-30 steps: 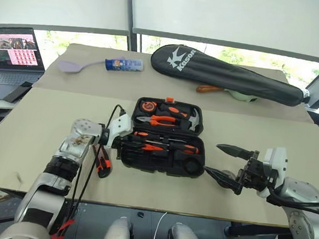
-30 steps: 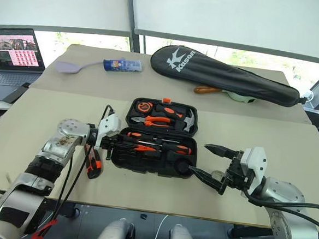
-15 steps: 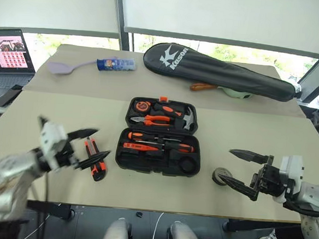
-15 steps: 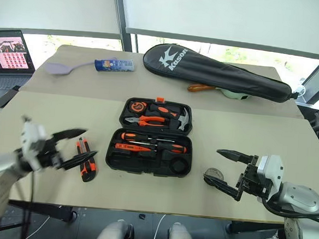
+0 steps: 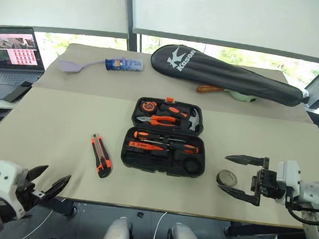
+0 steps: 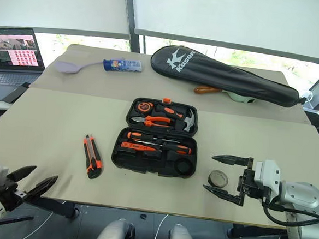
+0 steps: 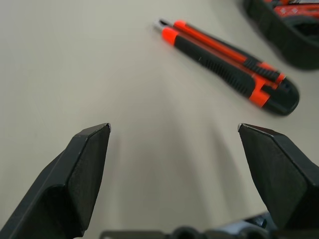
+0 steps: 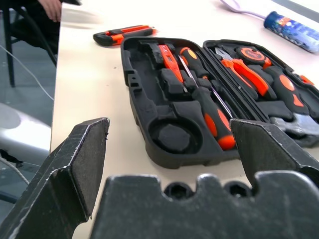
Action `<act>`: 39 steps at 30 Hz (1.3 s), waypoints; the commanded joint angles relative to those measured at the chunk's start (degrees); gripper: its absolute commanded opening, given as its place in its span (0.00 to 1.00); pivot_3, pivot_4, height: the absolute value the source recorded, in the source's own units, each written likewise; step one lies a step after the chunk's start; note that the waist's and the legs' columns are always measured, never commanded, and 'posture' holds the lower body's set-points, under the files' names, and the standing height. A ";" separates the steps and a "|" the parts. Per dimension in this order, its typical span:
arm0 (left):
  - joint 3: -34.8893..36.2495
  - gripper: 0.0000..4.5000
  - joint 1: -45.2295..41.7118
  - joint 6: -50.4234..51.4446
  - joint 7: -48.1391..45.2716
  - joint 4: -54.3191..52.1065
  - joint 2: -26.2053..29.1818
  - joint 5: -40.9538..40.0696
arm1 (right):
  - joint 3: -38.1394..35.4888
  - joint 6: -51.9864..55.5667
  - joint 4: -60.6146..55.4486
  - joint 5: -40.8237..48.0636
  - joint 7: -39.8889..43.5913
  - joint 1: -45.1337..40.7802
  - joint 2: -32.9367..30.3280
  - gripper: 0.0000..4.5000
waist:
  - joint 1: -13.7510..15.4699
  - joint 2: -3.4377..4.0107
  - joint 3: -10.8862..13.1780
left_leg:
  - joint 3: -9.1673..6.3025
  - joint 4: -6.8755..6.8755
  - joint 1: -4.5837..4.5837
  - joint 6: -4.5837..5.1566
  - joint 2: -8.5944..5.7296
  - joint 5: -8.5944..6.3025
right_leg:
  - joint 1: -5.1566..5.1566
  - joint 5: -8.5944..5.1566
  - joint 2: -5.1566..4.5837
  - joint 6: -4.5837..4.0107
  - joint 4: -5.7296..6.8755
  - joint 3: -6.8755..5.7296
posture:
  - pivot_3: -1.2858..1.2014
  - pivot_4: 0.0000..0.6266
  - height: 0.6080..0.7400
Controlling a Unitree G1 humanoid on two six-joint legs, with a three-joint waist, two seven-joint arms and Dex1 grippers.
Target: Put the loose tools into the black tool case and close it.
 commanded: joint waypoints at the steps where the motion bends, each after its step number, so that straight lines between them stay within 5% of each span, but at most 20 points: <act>1: -4.76 0.98 -6.78 14.79 17.50 -11.03 -2.99 -8.39 | 1.14 1.91 -2.24 2.60 -0.42 -3.77 0.26 1.00 | -0.07 -0.02 0.00 | -0.01 0.00 0.01 0.00 -0.01 0.00 | 0.01 0.04 0.01 0.06 0.01 0.03 | 0.52 0.24 1.00; 7: -17.81 0.98 -17.88 26.96 38.10 -13.17 -13.48 -3.98 | 3.53 4.64 -3.66 3.71 -1.25 -7.99 1.22 1.00 | -0.40 -0.13 0.01 | -0.11 0.00 0.06 0.00 -0.17 0.00 | 0.09 0.10 0.15 0.11 0.04 0.07 | 0.52 0.24 1.00; 19: -26.43 0.98 -20.67 27.88 40.65 -7.28 -16.37 3.54 | 3.41 5.67 -3.84 3.00 -3.24 -9.44 2.21 1.00 | -0.54 -0.09 0.00 | -0.12 -0.04 0.07 0.00 -0.28 0.01 | 0.09 0.09 0.10 0.07 0.00 0.08 | 0.52 0.24 1.00; 24: -26.54 0.62 -20.25 22.77 38.65 -5.09 -15.07 7.61 | 3.92 4.95 -3.10 2.26 -3.72 -9.13 2.88 1.00 | -0.34 -0.04 -0.02 | -0.11 -0.04 0.10 -0.01 -0.28 0.01 | 0.10 0.09 0.10 0.06 0.00 0.08 | 0.52 0.24 1.00; 27: -24.73 0.40 -18.90 17.04 35.50 -4.20 -12.97 9.69 | 4.38 4.44 -2.59 1.58 -3.77 -8.94 3.52 1.00 | -0.34 -0.03 -0.02 | -0.10 -0.04 0.09 -0.01 -0.27 0.01 | 0.09 0.08 0.09 0.06 0.00 0.09 | 0.52 0.24 1.00; 34: -12.43 0.40 -16.02 -5.52 15.82 0.96 -8.91 4.99 | 4.04 2.79 -2.22 1.06 -4.53 -8.22 4.74 1.00 | -0.81 -0.17 0.06 | -0.05 -0.17 -0.02 -0.01 -0.09 0.01 | -0.12 0.00 0.10 -0.10 -0.01 0.06 | 0.52 0.24 1.00; 39: -13.81 0.40 -17.15 -11.76 -15.64 3.32 8.21 -1.41 | 2.89 5.18 -4.13 2.86 -4.87 -7.72 3.01 1.00 | -0.29 -0.13 0.09 | 0.00 -0.17 -0.25 -0.03 -0.08 0.02 | -0.36 -0.04 0.04 -0.23 -0.01 -0.01 | 0.52 0.24 1.00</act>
